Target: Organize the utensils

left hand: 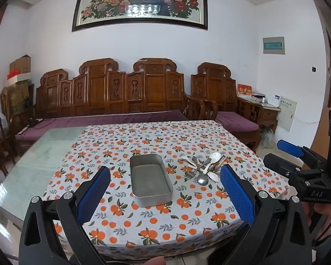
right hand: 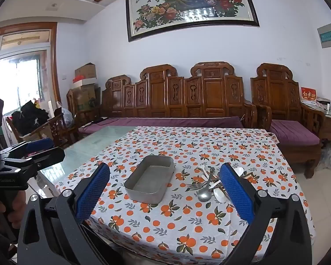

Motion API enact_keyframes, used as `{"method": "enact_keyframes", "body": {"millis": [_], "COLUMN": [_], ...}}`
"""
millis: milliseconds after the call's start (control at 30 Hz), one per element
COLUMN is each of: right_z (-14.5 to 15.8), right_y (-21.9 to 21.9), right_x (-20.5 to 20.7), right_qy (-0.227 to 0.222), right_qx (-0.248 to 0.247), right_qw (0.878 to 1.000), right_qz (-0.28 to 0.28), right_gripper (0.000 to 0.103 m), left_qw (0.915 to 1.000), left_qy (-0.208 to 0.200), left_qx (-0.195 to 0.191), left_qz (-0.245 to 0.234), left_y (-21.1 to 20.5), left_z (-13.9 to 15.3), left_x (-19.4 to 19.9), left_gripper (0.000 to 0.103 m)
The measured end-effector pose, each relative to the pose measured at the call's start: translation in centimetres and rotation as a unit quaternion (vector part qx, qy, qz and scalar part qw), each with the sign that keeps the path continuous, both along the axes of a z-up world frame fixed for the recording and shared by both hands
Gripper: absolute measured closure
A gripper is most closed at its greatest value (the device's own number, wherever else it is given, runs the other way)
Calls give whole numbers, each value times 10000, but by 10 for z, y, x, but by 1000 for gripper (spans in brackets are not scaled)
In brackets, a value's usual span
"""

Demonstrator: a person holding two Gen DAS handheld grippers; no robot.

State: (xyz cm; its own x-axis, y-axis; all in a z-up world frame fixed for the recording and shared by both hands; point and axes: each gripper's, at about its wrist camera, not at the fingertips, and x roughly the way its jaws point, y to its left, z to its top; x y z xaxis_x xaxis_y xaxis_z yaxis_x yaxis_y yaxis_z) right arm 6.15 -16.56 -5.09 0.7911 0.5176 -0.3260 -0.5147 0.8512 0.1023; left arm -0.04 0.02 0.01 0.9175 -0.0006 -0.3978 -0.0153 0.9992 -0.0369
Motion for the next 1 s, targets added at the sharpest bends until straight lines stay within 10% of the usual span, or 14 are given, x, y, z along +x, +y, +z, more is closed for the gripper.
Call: {"method": "enact_keyframes", "body": {"millis": [1000], "right_z": [1], "right_y": [1], "right_x": [1], "right_qy": [0], "right_qx": [-23], "right_qw": [10000], "right_qz": [-6], "right_gripper": [3], "left_qw": [10000], "left_qy": [-12], "left_qx": [45], "left_qz": [-2], "left_y": [0], "left_z": [3], "left_x": [0], "left_gripper": [7]}}
